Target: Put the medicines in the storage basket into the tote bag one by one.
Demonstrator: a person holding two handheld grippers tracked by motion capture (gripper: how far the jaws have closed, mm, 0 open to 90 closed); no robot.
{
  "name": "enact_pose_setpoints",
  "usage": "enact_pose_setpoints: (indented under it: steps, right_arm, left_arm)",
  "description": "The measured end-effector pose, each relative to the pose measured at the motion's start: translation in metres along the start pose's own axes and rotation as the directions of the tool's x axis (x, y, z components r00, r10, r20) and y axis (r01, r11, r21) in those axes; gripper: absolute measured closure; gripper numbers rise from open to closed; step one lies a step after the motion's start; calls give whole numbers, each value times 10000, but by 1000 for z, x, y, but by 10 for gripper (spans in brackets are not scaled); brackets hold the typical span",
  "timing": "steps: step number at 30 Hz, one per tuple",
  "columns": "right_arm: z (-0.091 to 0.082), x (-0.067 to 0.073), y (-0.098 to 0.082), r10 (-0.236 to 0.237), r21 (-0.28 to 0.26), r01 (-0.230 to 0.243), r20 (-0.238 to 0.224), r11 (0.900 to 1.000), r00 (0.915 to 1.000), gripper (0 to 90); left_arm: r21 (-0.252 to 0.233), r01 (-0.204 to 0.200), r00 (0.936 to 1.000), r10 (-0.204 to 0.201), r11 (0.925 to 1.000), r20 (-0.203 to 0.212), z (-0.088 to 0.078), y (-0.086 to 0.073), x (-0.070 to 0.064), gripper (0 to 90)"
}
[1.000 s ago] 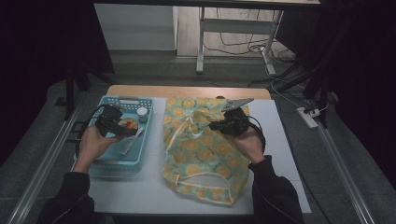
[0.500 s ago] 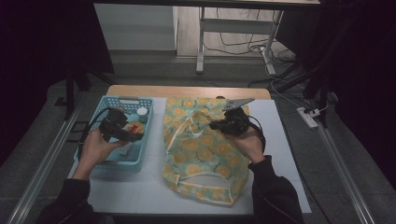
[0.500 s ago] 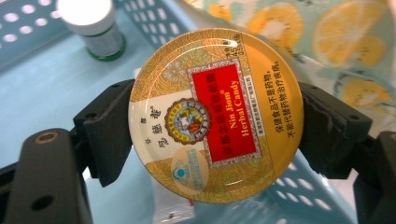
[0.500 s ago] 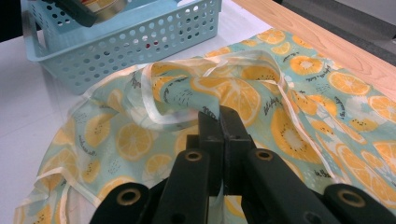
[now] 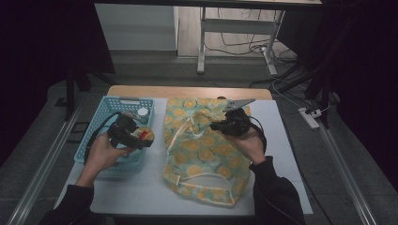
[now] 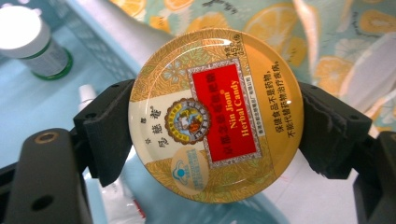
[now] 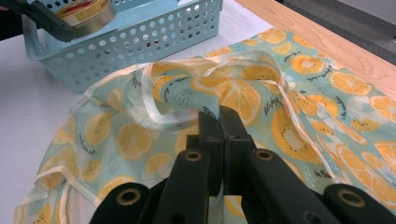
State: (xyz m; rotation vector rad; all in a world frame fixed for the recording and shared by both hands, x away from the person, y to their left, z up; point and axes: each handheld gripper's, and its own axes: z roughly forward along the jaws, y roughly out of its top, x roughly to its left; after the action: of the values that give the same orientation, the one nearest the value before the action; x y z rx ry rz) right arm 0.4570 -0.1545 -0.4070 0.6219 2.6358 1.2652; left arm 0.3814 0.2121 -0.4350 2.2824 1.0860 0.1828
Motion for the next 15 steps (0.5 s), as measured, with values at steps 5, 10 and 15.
enact_pose_setpoints:
  steps: [5, 10, 15]
  right_arm:
    - [0, 0, 0, 2, 4, -2, 2, 10000, 10000, 890]
    - [0, -1, 0, 3, 18, -3, 12, 10000, 10000, 890]
    - [0, -1, 0, -6, 12, 6, 11, 10000, 10000, 890]
  left_arm:
    - [-120, -48, 9996, 51, 9999, 265, 1, 3, -9, 202]
    - [-118, -376, 9983, 381, 9992, 430, 4, 7, -21, 201]
    - [-138, -763, 9954, 770, 9970, 572, 5, 13, -34, 201]
